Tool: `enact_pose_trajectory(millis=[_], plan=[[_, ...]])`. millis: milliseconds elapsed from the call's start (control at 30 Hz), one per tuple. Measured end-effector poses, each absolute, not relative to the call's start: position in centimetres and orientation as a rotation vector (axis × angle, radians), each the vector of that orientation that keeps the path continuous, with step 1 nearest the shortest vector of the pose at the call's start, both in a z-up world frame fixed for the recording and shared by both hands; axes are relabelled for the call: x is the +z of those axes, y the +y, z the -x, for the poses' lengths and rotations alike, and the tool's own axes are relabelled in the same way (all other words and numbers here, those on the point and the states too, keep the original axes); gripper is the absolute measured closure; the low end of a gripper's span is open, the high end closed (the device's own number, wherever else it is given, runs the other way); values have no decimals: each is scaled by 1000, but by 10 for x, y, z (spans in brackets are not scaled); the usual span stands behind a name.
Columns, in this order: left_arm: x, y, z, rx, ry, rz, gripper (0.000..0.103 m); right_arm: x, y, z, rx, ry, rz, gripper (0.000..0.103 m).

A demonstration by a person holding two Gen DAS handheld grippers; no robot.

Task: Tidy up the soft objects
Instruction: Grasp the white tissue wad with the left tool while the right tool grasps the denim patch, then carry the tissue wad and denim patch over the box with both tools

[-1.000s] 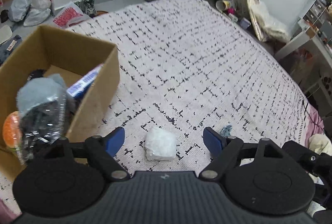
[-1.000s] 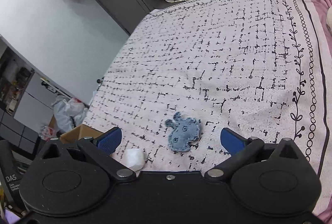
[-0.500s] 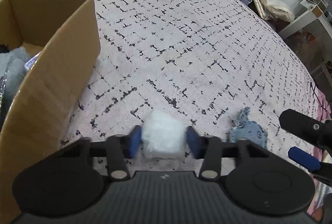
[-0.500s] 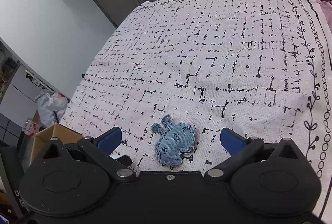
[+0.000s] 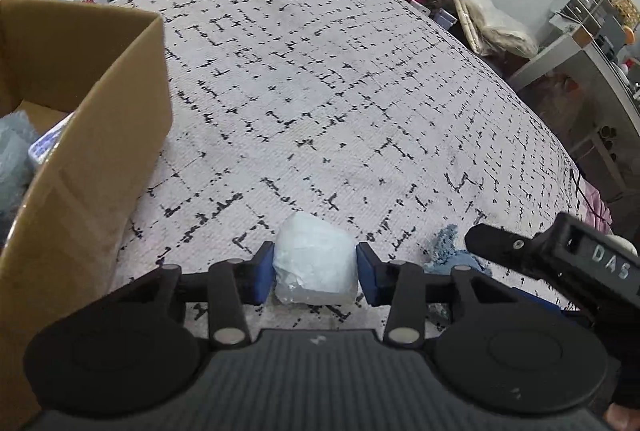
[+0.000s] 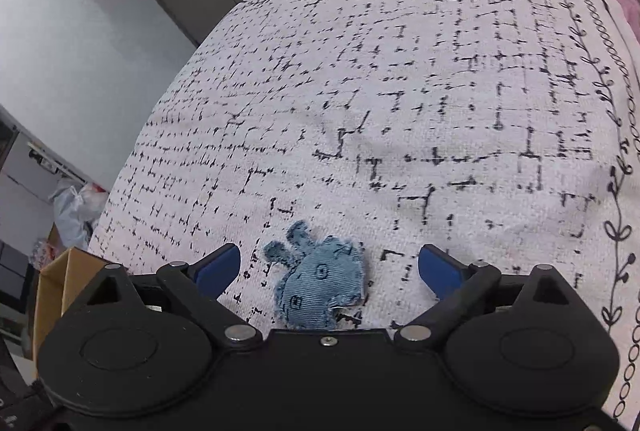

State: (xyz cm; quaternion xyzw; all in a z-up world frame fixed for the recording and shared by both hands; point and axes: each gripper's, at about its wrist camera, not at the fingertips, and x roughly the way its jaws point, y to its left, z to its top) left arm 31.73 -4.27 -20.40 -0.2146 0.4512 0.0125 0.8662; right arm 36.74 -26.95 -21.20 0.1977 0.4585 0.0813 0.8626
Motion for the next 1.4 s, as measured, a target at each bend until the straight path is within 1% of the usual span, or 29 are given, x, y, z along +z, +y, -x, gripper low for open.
enact_pose_trajectory(millis=[167, 200, 267, 333, 367, 400, 467, 500, 533, 567, 633, 667, 900, 1400], plan=[[-205, -35, -319, 29, 946, 472, 61, -213, -255, -367, 163, 977, -316, 10], [-205, -34, -319, 31, 947, 476, 61, -213, -253, -366, 161, 980, -301, 12], [-205, -33, -319, 33, 948, 481, 61, -212, -249, -364, 163, 984, -275, 22], [-204, -33, -319, 32, 947, 482, 61, -212, -246, -363, 162, 990, -240, 40], [-203, -33, -319, 31, 944, 481, 61, -212, -244, -362, 162, 989, -217, 46], [-202, -34, -319, 31, 941, 478, 61, -212, -243, -361, 167, 991, -206, 60], [-198, -34, -317, 28, 934, 473, 61, -210, -243, -359, 173, 984, -216, 66], [-196, -35, -316, 25, 930, 472, 61, -208, -244, -357, 176, 981, -217, 74], [-193, -36, -315, 23, 924, 467, 61, -205, -245, -355, 178, 973, -218, 78], [-190, -36, -314, 22, 921, 457, 61, -201, -247, -352, 177, 965, -224, 81], [-182, -37, -312, 23, 914, 451, 61, -193, -250, -347, 170, 950, -235, 90], [-177, -37, -311, 17, 908, 453, 61, -190, -251, -344, 169, 941, -238, 92], [-146, -34, -297, 3, 851, 445, 61, -171, -258, -321, 163, 888, -263, 96], [-77, -7, -259, -25, 763, 438, 61, -115, -251, -270, 229, 758, -314, 96]])
